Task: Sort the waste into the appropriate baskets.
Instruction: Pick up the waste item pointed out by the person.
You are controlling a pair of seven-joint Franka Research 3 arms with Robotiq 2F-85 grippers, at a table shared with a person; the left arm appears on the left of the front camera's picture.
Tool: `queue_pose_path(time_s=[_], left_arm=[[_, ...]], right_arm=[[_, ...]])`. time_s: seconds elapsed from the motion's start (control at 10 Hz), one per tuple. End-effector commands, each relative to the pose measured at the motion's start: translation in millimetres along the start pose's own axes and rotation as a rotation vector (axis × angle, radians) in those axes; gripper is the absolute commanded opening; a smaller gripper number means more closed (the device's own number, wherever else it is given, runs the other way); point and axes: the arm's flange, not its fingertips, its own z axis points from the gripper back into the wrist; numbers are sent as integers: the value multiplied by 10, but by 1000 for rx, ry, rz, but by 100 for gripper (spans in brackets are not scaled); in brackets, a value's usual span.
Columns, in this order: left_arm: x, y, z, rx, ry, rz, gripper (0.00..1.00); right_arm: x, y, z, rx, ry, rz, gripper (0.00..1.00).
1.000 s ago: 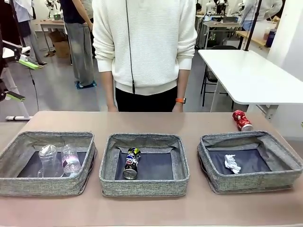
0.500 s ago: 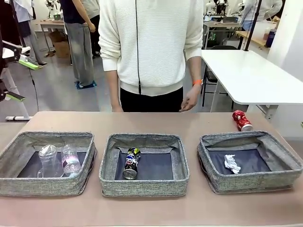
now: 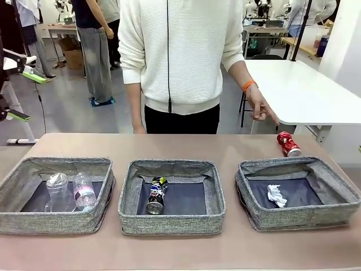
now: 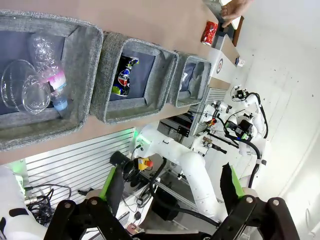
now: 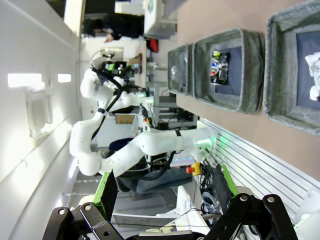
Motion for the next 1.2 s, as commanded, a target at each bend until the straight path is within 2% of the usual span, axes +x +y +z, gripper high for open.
queue_pose_path(time_s=[0.0,0.5,0.6,0.7,0.8,0.9,1.0,1.1], left_arm=[[-20,11,35,1,11,-1,100],[-20,11,35,1,11,-1,100],[-20,11,35,1,11,-1,100],[-20,11,35,1,11,-1,100],[-20,11,35,1,11,-1,100],[-20,11,35,1,11,-1,100],[-20,11,35,1,11,-1,100],[-20,11,35,1,11,-1,100]], right_arm=[[15,23,21,18,0,18,100],[0,0,0,0,0,0,100],[198,43,-122,-117,-35,-30,100],[486,95,-354,-323,-57,-68,100],[837,127,-604,-539,-29,-39,100],[1205,64,-787,-867,-94,-4,100],[1400,-76,-856,-1252,-170,102,100],[1642,-185,-807,-1408,-156,198,100]])
